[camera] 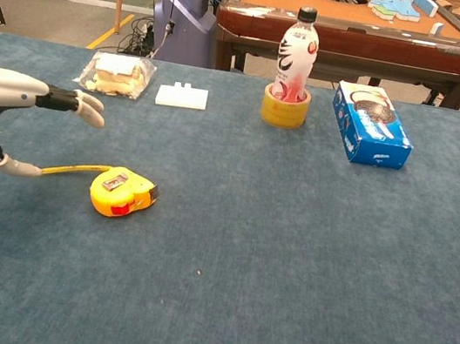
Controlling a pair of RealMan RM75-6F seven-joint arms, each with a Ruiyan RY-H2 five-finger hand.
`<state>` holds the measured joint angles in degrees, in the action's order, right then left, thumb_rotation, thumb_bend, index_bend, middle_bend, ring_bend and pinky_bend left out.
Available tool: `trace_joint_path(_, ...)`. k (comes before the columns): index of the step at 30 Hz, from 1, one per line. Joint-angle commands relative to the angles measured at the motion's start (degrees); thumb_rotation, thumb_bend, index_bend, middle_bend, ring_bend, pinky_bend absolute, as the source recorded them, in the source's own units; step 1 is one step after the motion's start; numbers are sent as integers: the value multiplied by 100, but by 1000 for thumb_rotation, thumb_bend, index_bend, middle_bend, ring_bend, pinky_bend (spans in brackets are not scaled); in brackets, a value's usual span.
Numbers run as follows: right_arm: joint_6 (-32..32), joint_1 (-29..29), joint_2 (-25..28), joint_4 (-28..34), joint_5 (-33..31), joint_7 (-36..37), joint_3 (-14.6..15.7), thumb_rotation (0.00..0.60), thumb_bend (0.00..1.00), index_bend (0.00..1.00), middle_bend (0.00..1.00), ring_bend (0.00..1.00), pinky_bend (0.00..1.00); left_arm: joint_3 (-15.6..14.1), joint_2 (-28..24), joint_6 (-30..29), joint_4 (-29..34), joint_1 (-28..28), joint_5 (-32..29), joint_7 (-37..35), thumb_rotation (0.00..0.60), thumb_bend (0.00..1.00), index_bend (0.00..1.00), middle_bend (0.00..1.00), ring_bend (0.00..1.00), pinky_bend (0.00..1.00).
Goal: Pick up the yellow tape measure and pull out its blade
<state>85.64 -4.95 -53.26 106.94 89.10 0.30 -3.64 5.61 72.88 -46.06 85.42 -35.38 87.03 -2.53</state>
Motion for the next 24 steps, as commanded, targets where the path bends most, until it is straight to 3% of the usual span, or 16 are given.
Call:
trace_joint_path(1, -1, 5, 0, 0, 3, -3, 7, 600, 282, 216, 181, 110, 185, 33, 182, 377, -178, -292, -247, 170, 600, 259, 105, 0, 0, 0)
trace_joint_path(7, 14, 54, -6, -25, -54, 26, 29, 600, 282, 216, 181, 110, 185, 65, 462, 736, -379, -605, -589, 337, 600, 260, 102, 1, 0, 0)
trace_joint_path(24, 55, 155, 5, -88, -95, 96, 81, 600, 281, 216, 181, 110, 185, -95, 901, 912, -698, -947, -947, 671, 600, 259, 118, 29, 6, 0)
